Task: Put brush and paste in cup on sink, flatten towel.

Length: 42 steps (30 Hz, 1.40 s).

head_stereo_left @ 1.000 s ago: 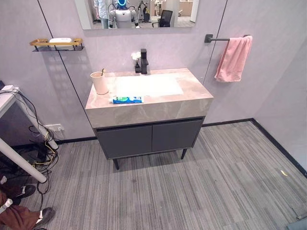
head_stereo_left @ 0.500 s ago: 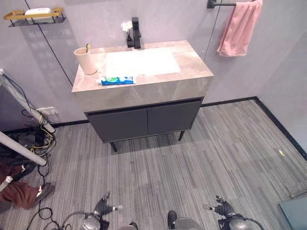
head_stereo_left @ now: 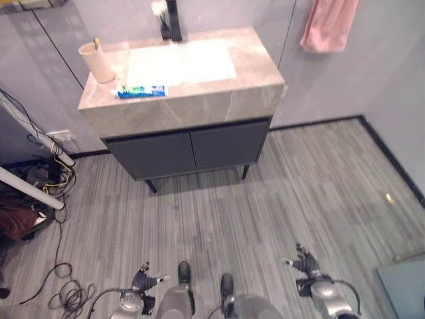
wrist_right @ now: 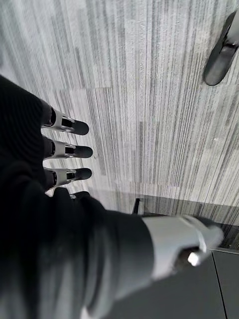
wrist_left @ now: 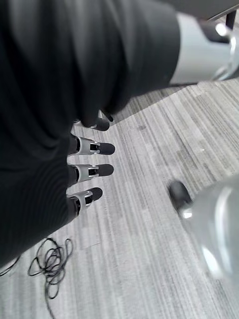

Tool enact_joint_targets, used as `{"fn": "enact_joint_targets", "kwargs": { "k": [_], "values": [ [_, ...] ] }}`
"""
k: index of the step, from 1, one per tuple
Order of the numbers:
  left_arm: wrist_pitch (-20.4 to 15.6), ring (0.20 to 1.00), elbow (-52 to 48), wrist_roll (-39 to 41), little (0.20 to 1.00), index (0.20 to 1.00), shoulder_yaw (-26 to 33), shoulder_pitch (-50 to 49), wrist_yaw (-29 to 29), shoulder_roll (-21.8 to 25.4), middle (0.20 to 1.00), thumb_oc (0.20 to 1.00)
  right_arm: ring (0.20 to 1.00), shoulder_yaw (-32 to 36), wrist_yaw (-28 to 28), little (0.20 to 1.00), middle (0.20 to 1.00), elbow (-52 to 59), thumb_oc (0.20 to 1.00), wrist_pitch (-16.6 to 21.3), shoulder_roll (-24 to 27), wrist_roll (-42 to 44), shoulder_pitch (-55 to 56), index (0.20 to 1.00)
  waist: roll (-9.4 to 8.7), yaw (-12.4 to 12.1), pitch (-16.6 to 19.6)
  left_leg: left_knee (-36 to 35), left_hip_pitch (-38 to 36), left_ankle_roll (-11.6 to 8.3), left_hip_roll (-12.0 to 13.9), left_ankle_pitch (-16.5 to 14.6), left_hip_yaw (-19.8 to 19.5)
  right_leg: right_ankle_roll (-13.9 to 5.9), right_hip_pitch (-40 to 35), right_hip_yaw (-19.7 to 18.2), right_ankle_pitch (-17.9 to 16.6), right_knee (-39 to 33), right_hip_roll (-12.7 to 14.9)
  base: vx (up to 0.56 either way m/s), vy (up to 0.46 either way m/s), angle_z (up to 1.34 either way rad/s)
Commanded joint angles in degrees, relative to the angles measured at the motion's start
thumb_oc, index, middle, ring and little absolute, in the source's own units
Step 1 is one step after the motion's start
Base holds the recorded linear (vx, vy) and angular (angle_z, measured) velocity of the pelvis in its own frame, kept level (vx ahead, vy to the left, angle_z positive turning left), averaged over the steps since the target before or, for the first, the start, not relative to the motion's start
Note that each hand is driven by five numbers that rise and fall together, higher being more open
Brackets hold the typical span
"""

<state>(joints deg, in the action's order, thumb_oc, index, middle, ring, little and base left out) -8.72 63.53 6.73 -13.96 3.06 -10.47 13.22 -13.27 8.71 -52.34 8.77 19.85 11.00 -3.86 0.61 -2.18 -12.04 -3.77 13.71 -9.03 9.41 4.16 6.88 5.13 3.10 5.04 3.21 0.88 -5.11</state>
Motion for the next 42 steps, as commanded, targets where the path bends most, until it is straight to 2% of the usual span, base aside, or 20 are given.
{"fn": "enact_joint_targets", "kwargs": {
  "k": [1,6,7,8,9,12,14,16,19,21,22,23,24,26,29,32,35,38,41,42],
  "values": [
    [-1.52,1.000,-3.05,-0.92,1.000,1.000,3.03,-2.77,-2.10,3.83,1.000,1.000,1.000,-1.32,1.05,1.000,1.000,3.93,1.000,2.30,0.68,1.14,1.10,1.000,-0.79,-1.05,4.21,0.08,3.34,5.21,-0.33,10.68,4.41,-6.77,-11.36,-3.99,4.60,3.99,2.50,0.39,0.223,-0.50],
    [-1.26,1.000,-1.67,-2.52,1.000,1.000,3.55,-2.71,-2.11,5.03,1.000,1.000,1.000,-1.82,0.18,1.000,1.000,3.25,1.000,1.96,-0.81,1.47,0.82,1.000,-2.31,-1.92,6.10,6.24,4.22,6.46,-2.76,9.65,6.35,-8.76,-13.39,-4.51,3.46,6.19,6.38,0.38,0.266,-0.29],
    [-1.39,1.000,-1.40,-3.09,1.000,1.000,3.59,-3.25,-1.71,5.70,1.000,1.000,1.000,-2.12,-1.05,1.000,1.000,3.35,1.000,1.48,-1.44,1.13,1.49,1.000,-4.18,-2.35,7.64,9.34,4.11,8.33,-5.66,5.79,7.94,-11.44,-13.31,-4.50,-3.05,8.21,10.08,0.45,0.357,-0.05],
    [-1.39,1.000,-1.40,-3.09,1.000,1.000,3.59,-3.25,-1.71,5.69,1.000,1.000,1.000,-2.12,-1.05,1.000,1.000,3.35,1.000,1.48,-1.43,1.13,1.49,1.000,-4.06,-2.47,7.75,9.33,4.25,8.30,-5.48,5.84,7.98,-11.40,-13.13,-4.62,-3.20,8.16,9.93,0.54,0.467,-0.14],
    [-1.39,1.000,-2.65,-3.36,1.000,1.000,3.46,-3.84,-1.50,6.15,1.000,1.000,1.000,-2.08,-1.45,1.000,1.000,3.82,1.000,1.20,-1.56,0.74,1.83,1.000,-4.75,-2.79,8.16,9.63,3.61,9.68,-7.51,3.78,8.47,-12.96,-11.77,-5.19,-9.88,12.33,11.49,0.25,0.270,-0.15],
    [-1.30,1.000,-4.44,-3.58,1.000,1.000,2.86,-3.30,-1.40,6.80,1.000,1.000,1.000,-2.02,-1.69,1.000,1.000,4.44,1.000,1.10,-1.57,1.18,1.57,1.000,-4.06,-2.17,6.81,9.18,1.59,11.57,-9.19,1.51,7.90,-13.71,-6.27,-4.71,-19.00,23.32,12.48,0.24,0.330,0.02],
    [-1.15,1.000,-4.93,-3.96,1.000,1.000,2.25,-2.65,-1.49,7.24,1.000,1.000,1.000,-2.23,-1.61,1.000,1.000,5.13,1.000,1.08,-1.68,1.16,1.38,1.000,-3.02,-1.04,5.05,8.65,-0.43,12.53,-9.35,0.50,7.17,-13.62,-2.68,-3.46,-19.76,29.52,11.87,0.18,0.263,0.30],
    [-1.10,1.000,-4.80,-5.03,1.000,1.000,1.39,-1.87,-1.53,7.45,1.000,1.000,1.000,-2.12,-1.68,1.000,1.000,5.68,1.000,1.21,-1.57,1.37,1.15,1.000,-2.20,0.84,3.74,7.59,-3.40,13.07,-10.21,-0.96,5.65,-12.58,2.86,-4.46,-14.78,31.98,8.05,0.25,0.218,0.42],
    [-1.04,1.000,-3.29,-4.79,1.000,1.000,1.45,-1.54,-1.67,7.25,1.000,1.000,1.000,-2.38,-1.60,1.000,1.000,5.43,1.000,1.24,-1.61,1.76,0.84,1.000,-1.31,1.24,3.10,5.35,-8.11,12.59,-10.10,-1.99,5.75,-10.74,7.59,2.92,-7.57,24.66,9.77,0.24,0.131,-0.05],
    [-1.06,1.000,-2.55,-4.57,1.000,1.000,1.09,-1.01,-1.61,6.75,1.000,1.000,1.000,-2.58,-1.40,1.000,1.000,5.04,1.000,1.30,-1.47,1.84,0.46,1.000,-1.38,2.28,2.46,4.82,-10.02,12.22,-10.85,-2.76,4.25,-10.55,9.48,2.89,-6.07,20.91,8.79,0.28,-0.016,-0.18],
    [-0.94,1.000,-1.18,-4.54,1.000,1.000,1.06,-0.14,-1.52,6.33,1.000,1.000,1.000,-2.42,-0.95,1.000,1.000,4.76,1.000,1.26,-1.37,2.35,0.15,1.000,-2.13,3.42,2.23,4.50,-12.31,11.72,-11.73,-4.21,2.98,-11.41,11.55,0.61,-8.15,12.79,8.66,0.35,-0.048,0.09],
    [-0.96,1.000,-1.15,-4.54,1.000,1.000,1.06,-0.13,-1.52,6.30,1.000,1.000,1.000,-2.42,-0.95,1.000,1.000,4.75,1.000,1.26,-1.35,2.36,0.14,1.000,-1.99,3.50,1.95,4.48,-12.69,11.69,-11.62,-4.35,2.86,-11.42,11.01,0.75,-8.16,12.51,8.56,0.62,-0.134,0.39],
    [-0.97,1.000,-0.14,-5.24,1.000,1.000,0.94,0.36,-1.29,5.45,1.000,1.000,1.000,-1.93,-0.66,1.000,1.000,4.80,1.000,1.14,-1.16,2.45,0.41,1.000,-2.43,4.92,1.92,4.35,-16.00,10.89,-12.15,-6.70,0.96,-12.78,13.71,-1.39,-12.68,4.66,10.24,0.39,-0.084,0.36],
    [-0.96,1.000,0.10,-5.56,1.000,1.000,0.99,0.22,-1.01,5.41,1.000,1.000,1.000,-1.72,-0.96,1.000,1.000,4.79,1.000,0.99,-0.99,2.17,0.73,1.000,-2.76,5.36,2.07,4.52,-17.26,10.70,-12.29,-7.65,0.37,-13.00,13.77,-1.56,-13.74,3.78,10.21,0.40,-0.112,0.40],
    [-0.84,1.000,0.31,-7.20,1.000,1.000,0.06,-0.03,-0.68,5.27,1.000,1.000,1.000,-1.71,-1.43,1.000,1.000,3.87,1.000,0.94,-0.69,2.05,1.63,1.000,-3.33,5.64,3.84,6.47,-18.56,9.85,-11.83,-8.88,-1.41,-11.71,9.81,-3.64,-12.85,3.91,8.22,0.33,-0.147,0.58],
    [-0.74,1.000,1.40,-5.77,1.000,1.000,1.04,-0.38,-0.54,4.48,1.000,1.000,1.000,-1.90,-1.68,1.000,1.000,3.61,1.000,0.84,0.53,1.17,1.22,1.000,-2.89,5.21,5.33,10.29,-18.75,7.87,-10.25,-7.76,-2.35,-10.16,7.01,-1.80,-11.27,3.49,6.40,0.34,-0.193,0.52],
    [-0.49,1.000,2.52,-6.06,1.000,1.000,0.88,0.09,-0.37,3.99,1.000,1.000,1.000,-1.91,-1.93,1.000,1.000,4.03,1.000,0.84,1.81,0.11,1.09,1.000,-3.49,5.00,5.33,21.79,-15.28,4.68,-8.07,-2.47,-2.14,-8.36,3.84,-0.63,-10.16,2.37,5.55,0.27,-0.214,0.16],
    [-0.38,1.000,2.77,-5.53,1.000,1.000,0.08,1.50,-0.76,3.79,1.000,1.000,1.000,-1.82,-1.63,1.000,1.000,3.42,1.000,0.92,2.28,0.55,1.07,1.000,-4.72,4.87,4.07,29.67,-10.26,3.80,-6.27,0.25,0.33,-7.03,2.16,0.57,-9.17,1.96,6.31,0.14,-0.156,-0.02],
    [-0.24,1.000,2.84,-5.58,1.000,1.000,-0.66,2.11,-1.06,3.42,1.000,1.000,1.000,-1.99,-0.82,1.000,1.000,1.99,1.000,0.57,2.64,-0.08,1.42,1.000,-4.98,4.68,4.09,25.53,-7.26,4.56,-4.00,-0.89,4.43,-7.16,0.44,1.74,-8.01,1.17,6.88,0.21,-0.082,0.34],
    [-0.24,1.000,2.79,-6.27,1.000,1.000,-0.89,1.57,-1.29,3.46,1.000,1.000,1.000,-2.06,-0.69,1.000,1.000,2.07,1.000,0.57,2.85,-0.32,1.72,1.000,-4.84,4.48,4.50,17.82,-6.36,5.18,-2.91,-2.13,4.31,-8.07,-0.23,1.67,-7.17,0.79,7.33,0.26,0.091,0.53]
  ]
}}
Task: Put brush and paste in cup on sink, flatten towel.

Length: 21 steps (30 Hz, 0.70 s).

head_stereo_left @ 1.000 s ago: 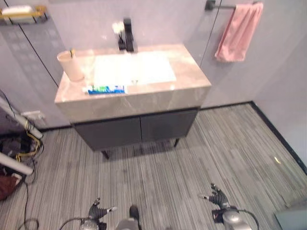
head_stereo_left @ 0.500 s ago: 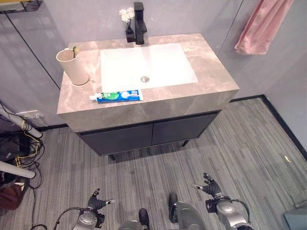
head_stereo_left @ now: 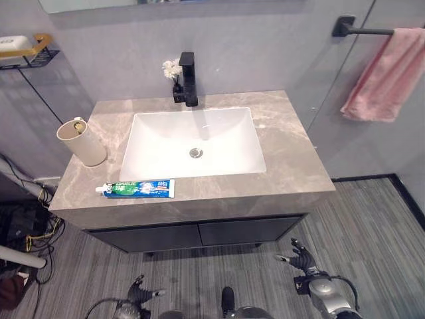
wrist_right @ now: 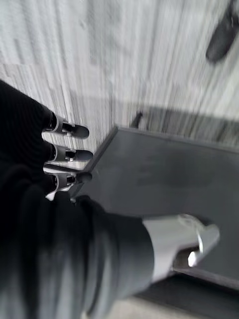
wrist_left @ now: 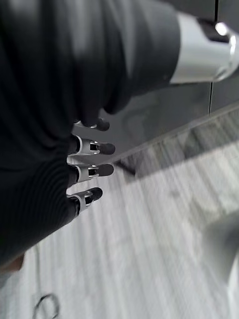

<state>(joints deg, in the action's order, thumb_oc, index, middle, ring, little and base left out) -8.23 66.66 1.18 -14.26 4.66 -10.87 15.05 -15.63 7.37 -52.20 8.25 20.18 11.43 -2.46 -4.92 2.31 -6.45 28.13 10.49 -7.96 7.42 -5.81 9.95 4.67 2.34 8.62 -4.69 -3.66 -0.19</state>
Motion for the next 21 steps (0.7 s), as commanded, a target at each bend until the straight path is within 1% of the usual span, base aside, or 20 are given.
{"fn": "enact_joint_targets", "kwargs": {
  "k": [1,2,3,4,5,6,8,10,13,14,17,21],
  "values": [
    [-0.84,1.000,-0.28,-1.07,1.000,1.000,-0.77,-0.41,-1.06,1.63,1.000,1.000,1.000,0.00,0.62,1.000,1.000,1.58,1.000,1.23,2.53,-1.12,0.32,1.000,0.99,-0.36,-1.06,-18.55,-2.58,3.84,-0.23,8.73,0.16,-7.83,0.23,-2.22,1.33,5.54,2.48,0.27,0.151,0.11],
    [-0.89,1.000,-0.06,-1.04,1.000,1.000,-0.78,-0.66,-1.33,1.67,1.000,1.000,1.000,-0.35,0.61,1.000,1.000,0.94,1.000,1.29,2.36,-1.44,0.18,1.000,1.66,-0.81,-1.11,-22.77,-1.80,2.91,1.38,11.78,-1.07,-7.95,0.19,-2.52,2.07,6.03,2.30,0.20,0.137,-0.03],
    [-0.91,1.000,0.04,-0.82,1.000,1.000,-0.71,-0.82,-1.36,1.77,1.000,1.000,1.000,-0.62,0.52,1.000,1.000,1.27,1.000,1.34,2.39,-1.74,0.17,1.000,2.14,-1.05,-1.36,-24.37,-1.81,2.38,2.64,13.46,-1.63,-7.93,-0.01,-2.85,2.62,6.64,2.35,0.27,0.241,-0.36],
    [-0.77,1.000,1.18,-1.80,1.000,1.000,-0.43,-1.50,-1.26,2.21,1.000,1.000,1.000,-1.60,-0.05,1.000,1.000,1.15,1.000,1.17,2.08,-3.60,-0.30,1.000,2.93,-1.25,-1.11,-24.51,-4.10,2.55,2.17,11.81,-2.65,-8.31,-0.38,-3.76,3.98,8.42,2.59,0.23,0.243,-0.78],
    [-0.74,1.000,1.55,-2.42,1.000,1.000,-0.61,-1.53,-1.20,2.29,1.000,1.000,1.000,-1.72,-0.08,1.000,1.000,1.28,1.000,1.18,2.07,-3.84,-0.36,1.000,3.18,-1.19,-0.97,-24.65,-4.48,2.59,1.68,11.57,-2.57,-8.46,-0.33,-4.04,3.81,8.63,2.83,0.28,0.412,-0.89],
    [-0.64,1.000,2.98,-4.43,1.000,1.000,-0.88,-1.68,-1.15,2.68,1.000,1.000,1.000,-1.97,-0.29,1.000,1.000,0.45,1.000,1.01,1.58,-4.67,-0.89,1.000,3.70,-1.39,-0.64,-24.70,-5.91,3.48,-0.16,9.87,-2.03,-9.07,-1.08,-5.14,3.63,8.59,4.07,0.16,0.335,-0.54],
    [-0.51,1.000,4.17,-5.22,1.000,1.000,-0.63,-1.74,-1.41,2.89,1.000,1.000,1.000,-2.81,0.14,1.000,1.000,-0.20,1.000,0.79,1.35,-7.29,-1.44,1.000,3.85,-1.63,-0.43,-24.88,-6.49,4.05,-1.15,9.11,-1.67,-9.69,-1.37,-5.54,3.22,8.38,5.02,0.10,0.256,-0.12],
    [-0.81,1.000,4.21,-6.62,1.000,1.000,-0.48,-1.36,-2.47,3.61,1.000,1.000,1.000,-6.34,0.98,1.000,1.000,1.28,1.000,0.92,2.22,-14.70,-2.75,1.000,3.85,-2.19,-0.52,-26.02,-7.10,4.51,-2.14,8.82,-1.77,-10.32,-1.25,-5.52,2.59,7.87,5.91,0.02,0.160,0.01],
    [-0.88,1.000,4.30,-7.12,1.000,1.000,-0.42,-1.29,-2.87,3.76,1.000,1.000,1.000,-7.21,0.75,1.000,1.000,1.71,1.000,0.95,2.13,-15.36,-3.16,1.000,3.76,-2.31,-0.51,-26.75,-7.42,4.71,-2.57,8.83,-1.93,-10.63,-1.28,-5.41,2.34,7.50,6.24,-0.01,0.088,0.03],
    [-0.71,1.000,4.93,-7.61,1.000,1.000,-0.17,-1.37,-3.23,3.98,1.000,1.000,1.000,-8.34,0.30,1.000,1.000,1.27,1.000,0.70,1.71,-16.28,-3.66,1.000,3.67,-2.65,-0.30,-27.79,-7.96,5.04,-3.18,8.76,-2.14,-10.99,-1.31,-5.40,1.98,6.88,6.70,-0.01,0.081,0.10],
    [-0.63,1.000,5.36,-7.93,1.000,1.000,0.28,-1.98,-3.72,4.16,1.000,1.000,1.000,-9.40,0.09,1.000,1.000,1.56,1.000,0.56,1.08,-17.09,-4.45,1.000,3.60,-3.32,0.10,-29.08,-8.49,5.37,-3.78,8.82,-2.54,-11.36,-1.45,-5.29,1.42,6.07,7.29,-0.01,0.073,0.12],
    [-0.70,1.000,5.15,-8.29,1.000,1.000,0.20,-3.01,-3.88,4.23,1.000,1.000,1.000,-10.84,0.07,1.000,1.000,1.96,1.000,0.47,1.13,-18.30,-6.05,1.000,3.67,-4.20,0.23,-29.98,-8.94,5.51,-4.11,9.11,-2.91,-11.48,-1.71,-4.82,1.23,5.45,7.55,-0.02,0.007,0.09]
  ]
}}
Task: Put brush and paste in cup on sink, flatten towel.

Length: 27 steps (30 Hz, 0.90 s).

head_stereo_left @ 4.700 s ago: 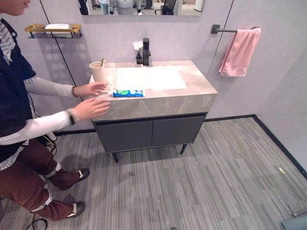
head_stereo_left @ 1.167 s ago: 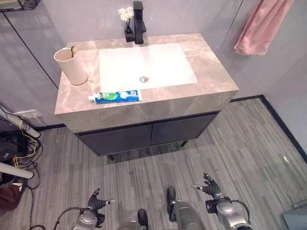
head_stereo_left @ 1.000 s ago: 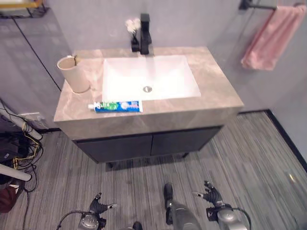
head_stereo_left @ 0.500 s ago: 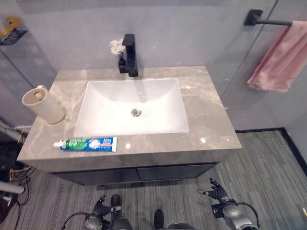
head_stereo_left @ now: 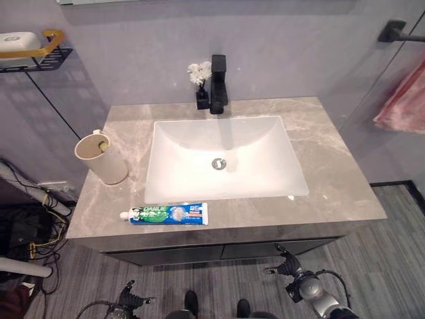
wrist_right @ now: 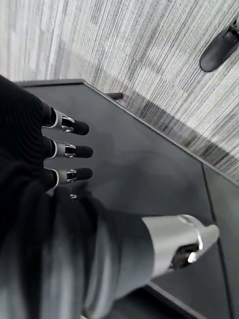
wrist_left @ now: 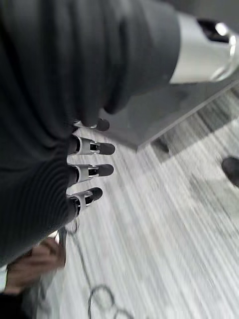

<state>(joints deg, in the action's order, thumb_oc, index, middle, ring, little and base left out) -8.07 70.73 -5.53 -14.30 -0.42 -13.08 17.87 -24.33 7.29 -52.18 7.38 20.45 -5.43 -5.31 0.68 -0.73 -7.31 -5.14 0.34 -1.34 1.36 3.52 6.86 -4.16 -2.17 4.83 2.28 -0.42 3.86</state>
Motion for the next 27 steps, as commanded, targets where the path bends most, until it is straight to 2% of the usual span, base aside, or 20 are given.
{"fn": "enact_joint_targets", "kwargs": {
  "k": [1,6,7,8,10,11,12,13,14,15,16,17,19,23,27],
  "values": [
    [-1.04,1.000,0.34,-1.95,1.000,1.000,0.09,1.09,-1.69,1.54,1.000,1.000,1.000,-2.73,-0.01,1.000,1.000,2.94,1.000,1.43,1.29,-1.89,-4.02,1.000,-1.92,-1.61,0.96,3.08,1.06,-1.12,1.98,-0.06,-0.07,-2.54,2.74,-0.82,-5.54,2.27,3.42,-0.05,-0.044,0.08],
    [-1.88,1.000,-3.49,-1.43,1.000,1.000,-0.07,-0.66,-1.58,2.74,1.000,1.000,1.000,-4.10,0.26,1.000,1.000,5.07,1.000,1.76,2.77,-2.45,-6.49,1.000,-1.64,-3.23,-1.07,2.94,2.84,-1.88,2.52,1.80,-1.85,-1.75,3.41,0.42,-5.86,1.65,2.53,-0.15,-0.100,0.12],
    [-2.70,1.000,-7.09,-1.37,1.000,1.000,-1.06,-0.43,-1.51,3.97,1.000,1.000,1.000,-3.67,0.75,1.000,1.000,6.21,1.000,2.06,3.89,-1.77,-7.12,1.000,-1.35,-4.30,-2.77,2.18,5.78,-3.07,2.85,4.36,-3.17,-1.55,4.60,1.97,-6.41,0.73,1.97,-0.29,-0.143,0.46],
    [-2.87,1.000,-9.29,-1.82,1.000,1.000,-1.82,-0.18,-1.42,4.71,1.000,1.000,1.000,-2.89,1.13,1.000,1.000,6.45,1.000,2.12,4.57,-1.18,-7.03,1.000,-1.09,-4.20,-3.14,2.12,8.22,-3.85,2.98,5.75,-4.16,-1.45,5.68,3.65,-6.61,0.50,1.85,-0.37,-0.190,0.87],
    [-3.03,1.000,-12.61,-3.47,1.000,1.000,-3.67,1.26,-1.36,5.99,1.000,1.000,1.000,-0.54,1.85,1.000,1.000,6.57,1.000,2.08,5.89,-0.41,-5.60,1.000,-0.95,-3.13,-3.76,3.01,11.49,-4.14,4.32,7.39,-0.41,-1.69,6.89,7.90,-7.08,0.92,2.93,-0.19,-0.100,1.25],
    [-3.03,1.000,-13.52,-4.15,1.000,1.000,-4.26,2.15,-1.19,6.32,1.000,1.000,1.000,0.51,2.29,1.000,1.000,5.85,1.000,1.94,6.40,-0.54,-4.94,1.000,-0.97,-2.00,-3.47,3.21,11.24,-4.24,6.09,7.15,4.83,-1.95,7.08,10.59,-7.42,0.80,3.88,-0.12,-0.035,1.35],
    [-3.35,1.000,-16.33,-4.90,1.000,1.000,-4.61,2.00,-1.37,7.10,1.000,1.000,1.000,0.95,2.53,1.000,1.000,5.35,1.000,1.60,6.58,-0.89,-4.07,1.000,-1.18,-2.36,-3.72,4.84,10.64,-4.18,6.19,5.82,3.62,-1.91,6.97,11.44,-7.42,0.60,4.13,-0.10,-0.047,1.51],
    [-3.65,1.000,-17.48,-5.26,1.000,1.000,-4.69,1.84,-1.68,7.70,1.000,1.000,1.000,0.99,2.78,1.000,1.000,5.45,1.000,1.59,6.80,-1.31,-3.89,1.000,-1.43,-2.66,-4.06,6.63,11.23,-4.14,5.49,4.84,0.74,-1.93,6.99,11.39,-7.85,0.29,4.31,-0.05,-0.021,0.98],
    [-3.65,1.000,-17.48,-5.26,1.000,1.000,-4.69,1.84,-1.68,7.70,1.000,1.000,1.000,0.99,2.78,1.000,1.000,5.45,1.000,1.59,6.80,-1.31,-3.89,1.000,-1.43,-2.66,-4.06,6.63,11.23,-4.14,5.49,4.84,0.74,-1.93,6.99,11.39,-7.85,0.29,4.31,-0.09,-0.009,0.51],
    [-5.23,1.000,-22.54,-7.21,1.000,1.000,-4.91,0.05,-1.75,10.37,1.000,1.000,1.000,-0.20,3.60,1.000,1.000,7.22,1.000,2.09,8.92,-6.38,-3.69,1.000,-1.16,-2.73,-3.89,5.64,10.13,-4.48,4.82,2.69,-4.45,-2.01,7.56,10.47,-8.13,0.31,4.39,-0.06,0.043,0.06],
    [-5.59,1.000,-24.22,-8.03,1.000,1.000,-4.97,-0.66,-1.32,11.07,1.000,1.000,1.000,0.47,3.30,1.000,1.000,7.58,1.000,2.45,9.11,-6.43,-2.89,1.000,-0.91,-2.47,-3.45,4.23,9.66,-4.41,4.75,2.88,-4.90,-2.27,7.62,10.63,-8.37,0.01,4.46,-0.05,0.042,0.19],
    [-5.51,1.000,-24.40,-8.03,1.000,1.000,-4.96,-0.83,-1.25,11.14,1.000,1.000,1.000,0.49,3.27,1.000,1.000,7.67,1.000,2.43,9.12,-6.44,-2.74,1.000,-0.90,-2.43,-3.34,3.90,9.52,-4.42,4.74,3.06,-4.95,-2.28,7.57,10.70,-8.40,-0.06,4.45,0.05,0.142,0.28],
    [-6.72,1.000,-29.82,-10.59,1.000,1.000,-4.46,-4.16,-1.90,14.22,1.000,1.000,1.000,3.35,3.87,1.000,1.000,3.22,1.000,2.08,7.16,-4.13,-1.37,1.000,-0.07,-2.45,-2.04,0.88,7.24,-3.62,3.74,2.94,-4.55,-3.12,7.25,9.61,-8.84,-0.19,5.65,0.08,0.260,0.06],
    [-8.62,1.000,-38.72,-11.22,1.000,1.000,-2.54,-6.55,-2.98,19.48,1.000,1.000,1.000,4.19,4.76,1.000,1.000,1.61,1.000,2.15,5.08,-3.73,-1.28,1.000,-0.30,-2.84,-1.77,1.01,5.13,-2.55,2.49,1.17,-1.52,-4.61,7.29,6.75,-10.71,-1.24,7.47,0.04,0.197,-0.42],
    [-10.59,1.000,-45.55,-12.58,1.000,1.000,-0.56,-9.53,-4.76,24.38,1.000,1.000,1.000,4.29,5.23,1.000,1.000,-1.09,1.000,2.00,4.11,-4.05,-1.46,1.000,-0.46,-3.06,-1.39,0.55,3.26,-2.08,2.09,0.29,0.98,-5.43,7.59,4.76,-12.00,-1.88,8.01,0.02,0.094,-0.52]
  ]
}}
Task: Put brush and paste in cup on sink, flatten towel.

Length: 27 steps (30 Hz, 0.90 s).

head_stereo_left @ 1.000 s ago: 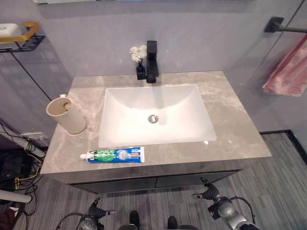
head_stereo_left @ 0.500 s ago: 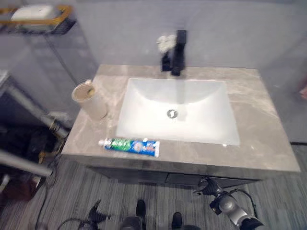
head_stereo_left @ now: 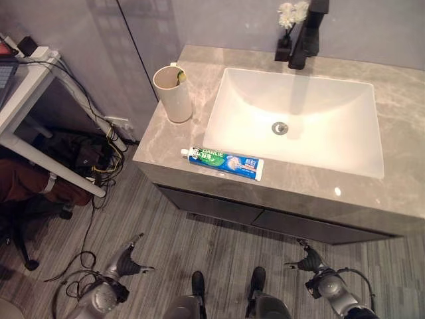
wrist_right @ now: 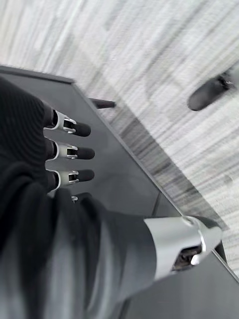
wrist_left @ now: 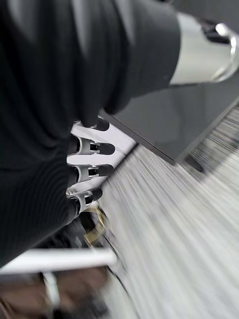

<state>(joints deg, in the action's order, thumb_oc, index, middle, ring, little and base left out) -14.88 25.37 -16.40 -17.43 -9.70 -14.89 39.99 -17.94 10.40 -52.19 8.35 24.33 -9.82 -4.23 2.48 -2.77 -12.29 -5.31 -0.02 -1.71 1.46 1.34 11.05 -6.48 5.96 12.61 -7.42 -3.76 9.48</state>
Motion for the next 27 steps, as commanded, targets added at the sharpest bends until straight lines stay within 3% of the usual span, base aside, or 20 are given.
{"fn": "enact_joint_targets", "kwargs": {
  "k": [1,5,7,8,9,14,20,22,27],
  "values": [
    [-3.73,1.000,-0.35,-1.69,1.000,1.000,2.69,-0.42,-2.91,2.37,1.000,1.000,1.000,-2.13,2.13,1.000,1.000,-1.13,1.000,1.06,0.14,0.35,-2.57,1.000,-2.35,-1.09,3.56,0.70,3.54,-1.69,1.98,2.44,-3.09,-3.14,-0.57,-3.14,-2.34,1.42,2.39,0.00,0.054,-0.34],
    [-6.20,1.000,-16.88,3.12,1.000,1.000,5.41,-7.46,2.32,10.99,1.000,1.000,1.000,0.19,0.91,1.000,1.000,-11.19,1.000,-0.95,-1.70,2.99,-2.43,1.000,-1.36,-2.04,3.80,0.31,2.79,-1.56,1.75,2.06,-2.27,-3.78,-0.66,-3.49,-3.20,0.55,3.09,-0.01,0.041,-0.20],
    [-6.38,1.000,-19.38,3.86,1.000,1.000,6.20,-9.36,3.50,13.00,1.000,1.000,1.000,0.31,0.88,1.000,1.000,-12.25,1.000,-0.99,-1.96,2.82,-2.38,1.000,-1.33,-2.24,3.89,0.31,2.61,-1.60,1.70,1.95,-2.20,-3.84,-0.93,-3.28,-3.36,0.25,3.16,0.01,0.009,-0.04],
    [-7.69,1.000,-24.15,4.70,1.000,1.000,6.64,-12.09,5.31,16.68,1.000,1.000,1.000,0.59,0.83,1.000,1.000,-13.64,1.000,-1.10,-1.60,2.26,-2.01,1.000,-0.79,-2.49,4.02,0.31,2.47,-1.75,1.63,1.88,-2.25,-4.11,-1.45,-2.75,-3.37,-0.08,3.39,0.00,0.000,0.00],
    [-7.56,1.000,-24.58,4.89,1.000,1.000,7.16,-12.66,5.53,16.89,1.000,1.000,1.000,0.48,0.84,1.000,1.000,-13.67,1.000,-1.06,-1.77,2.24,-1.98,1.000,-0.94,-2.36,4.06,0.31,2.43,-1.76,1.63,1.87,-2.29,-4.11,-1.56,-2.69,-3.40,-0.16,3.39,0.03,0.015,0.01],
    [-10.75,1.000,-39.54,8.46,1.000,1.000,10.71,-17.57,7.30,27.01,1.000,1.000,1.000,-1.33,1.15,1.000,1.000,-14.45,1.000,-1.34,-1.04,-0.42,-2.10,1.000,0.56,-2.62,4.56,0.31,2.62,-1.95,0.93,1.81,-2.74,-4.92,-1.84,-2.11,-4.19,-1.10,4.45,0.00,0.010,0.09],
    [-11.07,1.000,-44.33,10.72,1.000,1.000,16.52,-17.60,2.53,28.32,1.000,1.000,1.000,-2.57,1.76,1.000,1.000,-15.37,1.000,-2.48,-1.83,-1.98,-2.35,1.000,1.25,-3.11,5.33,0.31,3.52,-2.26,0.82,2.06,-2.05,-5.44,-0.44,-2.33,-5.10,-1.24,5.25,-0.01,0.012,0.04],
    [-8.83,1.000,-44.71,17.50,1.000,1.000,18.42,-16.97,3.45,23.57,1.000,1.000,1.000,-1.94,2.11,1.000,1.000,-15.61,1.000,-3.39,-2.07,-2.25,-1.81,1.000,1.21,-3.39,5.60,0.31,3.89,-2.39,1.02,2.60,-2.28,-5.31,-0.36,-2.06,-5.18,-1.24,5.27,0.00,-0.016,-0.01],
    [-9.22,1.000,-47.67,17.30,1.000,1.000,22.25,-14.36,3.89,21.05,1.000,1.000,1.000,0.62,2.09,1.000,1.000,-16.78,1.000,-4.77,-2.34,-1.77,-0.64,1.000,1.19,-2.50,5.49,0.31,4.29,-2.69,1.35,2.65,-2.55,-5.13,-0.21,-2.11,-4.95,-1.24,5.03,0.00,-0.017,0.01]
  ]
}}
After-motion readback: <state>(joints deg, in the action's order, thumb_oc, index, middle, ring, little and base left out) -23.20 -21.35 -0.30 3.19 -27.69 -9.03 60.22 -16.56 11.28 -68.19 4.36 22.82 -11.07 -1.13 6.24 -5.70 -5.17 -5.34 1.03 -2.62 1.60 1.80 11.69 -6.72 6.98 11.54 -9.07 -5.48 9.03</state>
